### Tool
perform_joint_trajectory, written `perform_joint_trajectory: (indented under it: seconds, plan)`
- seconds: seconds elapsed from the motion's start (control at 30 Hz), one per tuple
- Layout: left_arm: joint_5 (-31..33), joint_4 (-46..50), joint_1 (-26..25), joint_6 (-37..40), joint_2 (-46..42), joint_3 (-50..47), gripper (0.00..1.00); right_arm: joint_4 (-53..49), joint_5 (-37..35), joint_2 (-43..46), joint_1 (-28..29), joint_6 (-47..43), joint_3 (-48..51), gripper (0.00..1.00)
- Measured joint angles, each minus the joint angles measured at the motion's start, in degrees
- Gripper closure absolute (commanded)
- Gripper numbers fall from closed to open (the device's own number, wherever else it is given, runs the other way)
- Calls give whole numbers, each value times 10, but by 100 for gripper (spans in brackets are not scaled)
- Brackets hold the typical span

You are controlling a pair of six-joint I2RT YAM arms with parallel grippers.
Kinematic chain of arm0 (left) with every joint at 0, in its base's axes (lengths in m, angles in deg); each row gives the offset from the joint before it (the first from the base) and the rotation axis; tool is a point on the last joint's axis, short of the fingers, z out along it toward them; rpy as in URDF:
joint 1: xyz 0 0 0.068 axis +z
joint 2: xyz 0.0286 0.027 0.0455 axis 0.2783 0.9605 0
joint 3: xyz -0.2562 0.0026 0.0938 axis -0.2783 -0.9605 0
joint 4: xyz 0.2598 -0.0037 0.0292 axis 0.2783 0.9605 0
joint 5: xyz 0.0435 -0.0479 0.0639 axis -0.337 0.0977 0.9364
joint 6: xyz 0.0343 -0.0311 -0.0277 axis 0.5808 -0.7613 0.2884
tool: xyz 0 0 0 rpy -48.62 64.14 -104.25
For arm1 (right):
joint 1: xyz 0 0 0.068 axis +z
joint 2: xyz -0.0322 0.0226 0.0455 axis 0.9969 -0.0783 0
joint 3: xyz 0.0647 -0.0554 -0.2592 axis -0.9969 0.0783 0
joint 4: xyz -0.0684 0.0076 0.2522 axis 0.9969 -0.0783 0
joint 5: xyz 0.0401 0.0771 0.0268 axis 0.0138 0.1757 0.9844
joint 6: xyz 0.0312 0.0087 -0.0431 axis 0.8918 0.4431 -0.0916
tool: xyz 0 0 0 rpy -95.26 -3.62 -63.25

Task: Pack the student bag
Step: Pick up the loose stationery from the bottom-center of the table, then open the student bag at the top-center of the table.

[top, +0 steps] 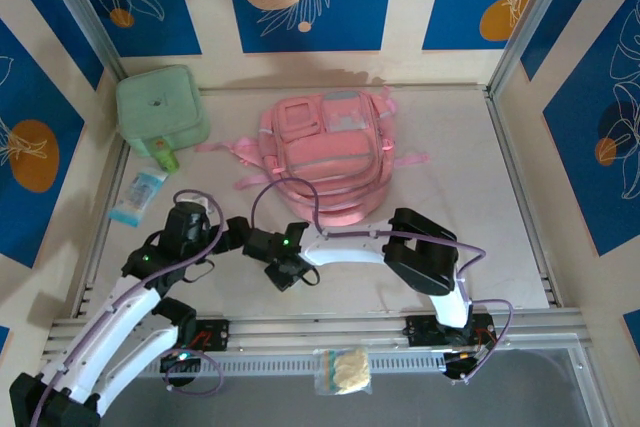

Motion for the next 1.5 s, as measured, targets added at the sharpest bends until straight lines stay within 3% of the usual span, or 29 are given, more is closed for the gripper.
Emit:
perform_joint_trajectory:
  seconds: [0.2, 0.4, 0.67, 1.0, 1.3, 1.5]
  plan:
    - [-1, -20, 0, 62, 74, 51, 6, -20, 13, 87, -29, 9, 17, 56]
    - [-23, -88, -2, 143, 177, 114, 10, -59, 23, 170, -98, 19, 27, 57]
    - [-42, -200, -51, 313, 331, 188, 9, -130, 62, 257, -270, 21, 34, 56]
    - [-36, -259, -144, 531, 538, 337, 8, -164, 101, 285, -437, 2, 48, 58]
    - [-25, -266, -158, 626, 631, 391, 8, -162, 125, 289, -470, -3, 54, 59]
    - [-2, -263, -151, 653, 660, 429, 19, -154, 134, 288, -473, -5, 63, 60]
